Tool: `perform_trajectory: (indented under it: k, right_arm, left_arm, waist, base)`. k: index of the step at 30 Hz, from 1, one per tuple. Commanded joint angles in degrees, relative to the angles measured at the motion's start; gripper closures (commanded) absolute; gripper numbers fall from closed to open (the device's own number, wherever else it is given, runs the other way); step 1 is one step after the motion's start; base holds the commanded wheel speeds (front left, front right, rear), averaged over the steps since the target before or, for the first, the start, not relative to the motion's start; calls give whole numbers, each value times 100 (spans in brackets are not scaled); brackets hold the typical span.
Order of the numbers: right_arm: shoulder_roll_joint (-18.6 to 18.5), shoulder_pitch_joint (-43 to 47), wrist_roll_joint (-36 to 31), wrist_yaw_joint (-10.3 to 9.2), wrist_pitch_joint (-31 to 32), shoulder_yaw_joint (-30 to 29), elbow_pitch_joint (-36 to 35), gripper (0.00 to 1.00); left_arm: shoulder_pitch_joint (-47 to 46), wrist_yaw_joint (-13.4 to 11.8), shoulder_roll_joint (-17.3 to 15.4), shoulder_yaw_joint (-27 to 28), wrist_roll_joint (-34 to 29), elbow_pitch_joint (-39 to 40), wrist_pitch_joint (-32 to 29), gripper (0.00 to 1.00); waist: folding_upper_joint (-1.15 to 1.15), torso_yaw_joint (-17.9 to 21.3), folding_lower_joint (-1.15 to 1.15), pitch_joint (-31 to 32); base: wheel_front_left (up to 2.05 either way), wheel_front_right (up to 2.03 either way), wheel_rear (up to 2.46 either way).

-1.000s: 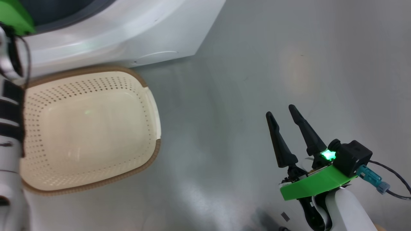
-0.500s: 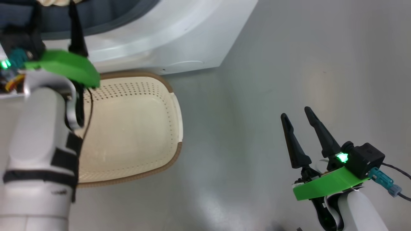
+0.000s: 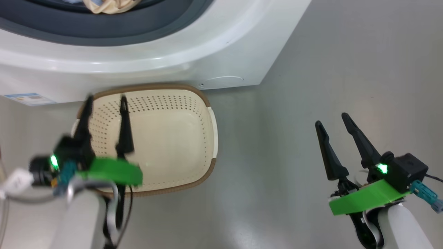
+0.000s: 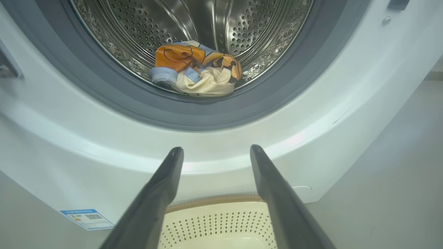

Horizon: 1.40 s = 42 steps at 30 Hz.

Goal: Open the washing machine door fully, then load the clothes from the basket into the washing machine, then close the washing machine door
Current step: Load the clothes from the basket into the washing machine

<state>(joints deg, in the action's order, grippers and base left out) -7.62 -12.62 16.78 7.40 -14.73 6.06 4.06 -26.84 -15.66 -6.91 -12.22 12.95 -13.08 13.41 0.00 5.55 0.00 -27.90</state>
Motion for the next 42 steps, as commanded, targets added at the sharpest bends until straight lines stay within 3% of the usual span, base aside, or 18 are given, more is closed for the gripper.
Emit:
perform_trajectory:
  k: [1, 7, 16, 31, 42]
  right_arm:
    - [-70, 245, -34, 9, -27, 64, -159, 0]
    - [-163, 391, -50, 9, -27, 24, -169, 0]
    - [-270, 441, -70, 9, -27, 23, -199, 0]
    - [-368, 543, -87, 9, -27, -11, -239, 0]
    - [-283, 471, -80, 9, -27, 13, -247, 0]
  left_arm:
    - [479, -88, -180, 127, 51, 437, -34, 0]
    - [1455, -242, -172, 107, 102, 1186, -8, 0]
    - [2051, -346, -279, 353, 223, 1670, 73, 0]
    - [2254, -334, -147, 382, 276, 1756, 142, 0]
    - [1999, -254, -263, 326, 195, 1790, 49, 0]
  waist:
    - [0, -102, 0, 100]
    - [0, -291, 0, 220]
    - [0, -399, 0, 367]
    - [0, -466, 0, 444]
    - [0, -333, 0, 290]
  base:
    - [0, 0, 0]
    - [0, 0, 0]
    - [0, 0, 0]
    - [0, 0, 0]
    - [0, 0, 0]
